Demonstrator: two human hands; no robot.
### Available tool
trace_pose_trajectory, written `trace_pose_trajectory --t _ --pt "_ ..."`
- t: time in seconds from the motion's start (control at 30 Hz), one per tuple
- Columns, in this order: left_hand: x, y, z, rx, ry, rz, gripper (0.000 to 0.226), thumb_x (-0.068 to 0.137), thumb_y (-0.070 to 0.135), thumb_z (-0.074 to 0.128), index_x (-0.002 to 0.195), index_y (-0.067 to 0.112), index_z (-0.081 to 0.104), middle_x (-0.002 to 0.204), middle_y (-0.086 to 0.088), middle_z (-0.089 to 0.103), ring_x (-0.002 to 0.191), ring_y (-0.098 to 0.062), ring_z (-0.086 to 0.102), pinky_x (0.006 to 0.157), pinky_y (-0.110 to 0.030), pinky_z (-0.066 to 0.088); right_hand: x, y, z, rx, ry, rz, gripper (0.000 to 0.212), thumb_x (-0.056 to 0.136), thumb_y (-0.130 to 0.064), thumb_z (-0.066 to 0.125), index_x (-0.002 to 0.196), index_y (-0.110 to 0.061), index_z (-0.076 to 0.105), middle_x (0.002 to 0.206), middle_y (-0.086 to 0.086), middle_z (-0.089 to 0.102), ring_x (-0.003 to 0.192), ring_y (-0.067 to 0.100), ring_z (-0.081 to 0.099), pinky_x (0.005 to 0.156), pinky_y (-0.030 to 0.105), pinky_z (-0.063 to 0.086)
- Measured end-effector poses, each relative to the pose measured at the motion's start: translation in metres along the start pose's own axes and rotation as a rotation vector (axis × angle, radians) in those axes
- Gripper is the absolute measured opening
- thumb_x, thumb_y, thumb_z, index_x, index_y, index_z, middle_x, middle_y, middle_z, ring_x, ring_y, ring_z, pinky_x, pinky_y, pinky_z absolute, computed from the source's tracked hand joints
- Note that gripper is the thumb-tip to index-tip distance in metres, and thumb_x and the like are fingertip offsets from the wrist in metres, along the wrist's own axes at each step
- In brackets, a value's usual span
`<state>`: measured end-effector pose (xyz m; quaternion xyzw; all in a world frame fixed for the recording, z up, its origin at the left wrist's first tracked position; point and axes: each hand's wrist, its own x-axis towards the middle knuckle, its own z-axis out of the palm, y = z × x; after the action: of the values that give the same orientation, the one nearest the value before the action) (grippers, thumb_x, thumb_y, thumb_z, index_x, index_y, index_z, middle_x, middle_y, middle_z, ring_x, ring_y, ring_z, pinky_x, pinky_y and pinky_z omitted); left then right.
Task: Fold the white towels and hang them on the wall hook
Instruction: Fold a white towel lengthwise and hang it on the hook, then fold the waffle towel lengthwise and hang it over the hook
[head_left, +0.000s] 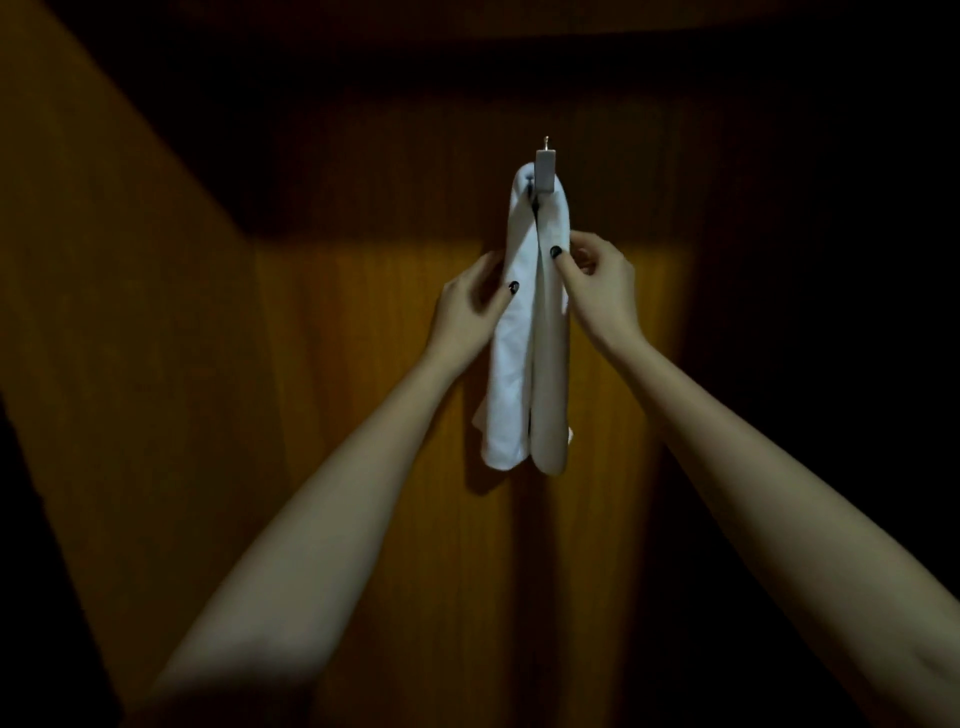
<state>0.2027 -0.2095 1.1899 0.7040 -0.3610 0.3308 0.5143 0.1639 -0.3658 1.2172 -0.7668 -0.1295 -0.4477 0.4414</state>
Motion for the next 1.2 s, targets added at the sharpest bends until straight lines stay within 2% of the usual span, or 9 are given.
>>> trace_pose_trajectory --t 0.07,0.17,0.27,0.33,0.53,0.87,1.0,1.13,1.2 --pt "-0.008 -0.002 0.004 -0.021 0.018 -0.127 0.038 0.093 0.024 0.057 0.13 0.016 0.055 0.116 -0.001 0.066 0.104 -0.012 0.064 0.084 -0.025 0.054 -0.013 0.004 -0.003 -0.022 -0.046 0.039 0.034 0.098 -0.025 0.051 0.129 -0.014 0.06 0.121 0.005 0.062 0.104 0.013 0.06 0.092 0.033 0.052" --pt "-0.029 -0.001 0.005 0.168 -0.029 -0.169 0.045 0.094 0.033 0.051 0.138 0.026 0.047 0.108 0.001 0.066 0.081 -0.011 0.064 0.066 -0.024 0.05 -0.043 0.005 -0.008 -0.047 -0.126 0.091 0.038 0.098 -0.026 0.052 0.134 -0.015 0.055 0.124 0.006 0.059 0.108 0.015 0.058 0.094 0.033 0.051" --pt "-0.063 -0.001 -0.003 0.302 -0.104 -0.163 0.046 0.096 0.032 0.048 0.142 0.026 0.041 0.136 0.001 0.052 0.121 -0.014 0.049 0.095 -0.025 0.039 -0.083 0.003 -0.013 -0.116 -0.191 0.158 0.046 0.097 -0.025 0.054 0.141 -0.014 0.047 0.132 0.008 0.055 0.117 0.019 0.054 0.1 0.036 0.047" --pt "-0.093 0.005 -0.013 0.329 -0.121 -0.189 0.046 0.096 0.028 0.048 0.141 0.024 0.042 0.143 0.001 0.046 0.131 -0.016 0.04 0.104 -0.029 0.032 -0.114 -0.001 -0.018 -0.208 -0.242 0.206 0.053 0.096 -0.026 0.054 0.146 -0.015 0.04 0.14 0.01 0.049 0.124 0.023 0.05 0.104 0.037 0.044" --pt "-0.227 0.044 -0.049 0.514 -0.32 -0.269 0.052 0.094 0.027 0.05 0.145 0.024 0.036 0.147 -0.001 0.039 0.136 -0.02 0.03 0.106 -0.031 0.025 -0.237 -0.023 -0.022 -0.361 -0.475 0.297 0.059 0.095 -0.021 0.054 0.15 -0.018 0.034 0.147 0.016 0.041 0.134 0.03 0.041 0.107 0.038 0.035" --pt "-0.482 0.114 -0.126 0.58 -0.569 -0.694 0.056 0.098 0.026 0.047 0.149 0.024 0.024 0.154 -0.001 0.026 0.141 -0.019 0.017 0.115 -0.042 0.022 -0.486 -0.078 0.001 -0.372 -0.962 0.529 0.058 0.099 -0.025 0.053 0.151 -0.022 0.029 0.156 0.015 0.027 0.144 0.031 0.026 0.115 0.041 0.028" --pt "-0.569 0.12 -0.153 0.592 -0.612 -0.822 0.055 0.097 0.022 0.049 0.148 0.02 0.027 0.152 -0.004 0.029 0.139 -0.024 0.022 0.113 -0.043 0.026 -0.555 -0.081 0.01 -0.376 -1.114 0.567 0.055 0.099 -0.022 0.052 0.15 -0.017 0.032 0.154 0.016 0.031 0.138 0.032 0.034 0.113 0.039 0.03" --pt "-0.658 0.112 -0.173 0.62 -0.576 -0.956 0.053 0.093 0.019 0.054 0.143 0.016 0.037 0.146 -0.006 0.039 0.135 -0.025 0.031 0.108 -0.036 0.03 -0.626 -0.065 0.031 -0.371 -1.321 0.606 0.053 0.098 -0.018 0.051 0.148 -0.013 0.035 0.142 0.019 0.047 0.093 0.023 0.057 0.091 0.042 0.047" --pt "-0.706 0.105 -0.179 0.641 -0.566 -0.986 0.051 0.091 0.015 0.056 0.14 0.01 0.043 0.142 -0.01 0.045 0.132 -0.028 0.038 0.107 -0.035 0.031 -0.663 -0.052 0.045 -0.359 -1.391 0.61 0.047 0.098 -0.015 0.051 0.144 -0.009 0.043 0.136 0.019 0.052 0.105 0.034 0.058 0.089 0.043 0.047"
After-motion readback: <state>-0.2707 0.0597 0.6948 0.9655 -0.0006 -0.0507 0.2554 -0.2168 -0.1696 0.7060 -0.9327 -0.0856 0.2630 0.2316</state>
